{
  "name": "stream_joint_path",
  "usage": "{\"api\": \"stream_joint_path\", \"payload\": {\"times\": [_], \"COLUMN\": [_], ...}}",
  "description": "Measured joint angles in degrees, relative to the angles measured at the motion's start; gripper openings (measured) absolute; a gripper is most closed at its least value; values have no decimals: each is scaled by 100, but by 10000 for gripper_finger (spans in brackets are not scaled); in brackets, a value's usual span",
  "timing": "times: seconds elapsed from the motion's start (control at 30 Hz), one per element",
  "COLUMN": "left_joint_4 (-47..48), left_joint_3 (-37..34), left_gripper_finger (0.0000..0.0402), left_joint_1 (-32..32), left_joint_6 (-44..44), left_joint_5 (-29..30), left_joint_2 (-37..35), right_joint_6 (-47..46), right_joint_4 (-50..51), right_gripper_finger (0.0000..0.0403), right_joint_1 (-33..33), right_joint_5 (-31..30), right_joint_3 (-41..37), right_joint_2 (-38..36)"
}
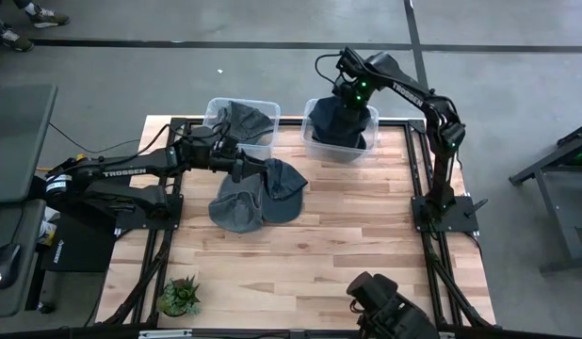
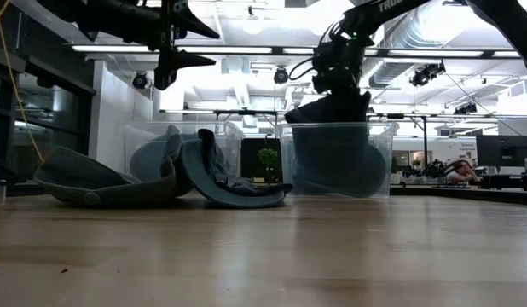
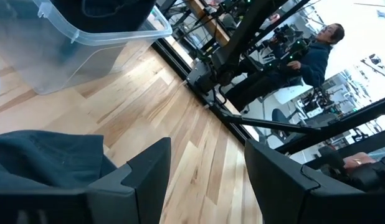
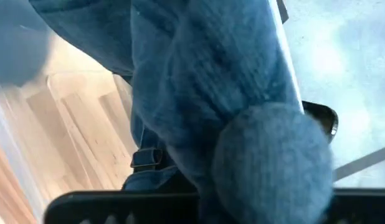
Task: Pick & Place hat
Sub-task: Put the right black cap into the right transparent bin
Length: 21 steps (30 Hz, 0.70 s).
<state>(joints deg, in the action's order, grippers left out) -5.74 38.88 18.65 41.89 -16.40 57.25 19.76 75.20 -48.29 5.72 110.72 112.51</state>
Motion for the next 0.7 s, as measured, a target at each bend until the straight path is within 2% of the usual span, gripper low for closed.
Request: {"api": "stream_joint_path", "payload": {"times": [0.17, 0.4, 0.57, 0.7], "left_joint_4": [-8, -11, -11, -11], "left_joint_3": [1, 1, 0, 1], "left_gripper_finger": [202, 202, 202, 202], "left_joint_1": [0, 0, 0, 0], "left_joint_6": [-2, -7, -5, -4], "left_joint_5": [0, 0, 0, 0], "left_joint_2": [0, 0, 0, 0], "right_joint_6": [122, 61, -215, -301], "right_joint_4": [3, -224, -424, -433], "right_gripper_finger": [74, 160, 183, 184], "right_joint_1": [95, 159, 157, 153], "right_joint_5": [-286, -1058, -1957, -2018], "right_joint_3": [0, 0, 0, 0], "right_joint_2": [0, 0, 0, -2]}}
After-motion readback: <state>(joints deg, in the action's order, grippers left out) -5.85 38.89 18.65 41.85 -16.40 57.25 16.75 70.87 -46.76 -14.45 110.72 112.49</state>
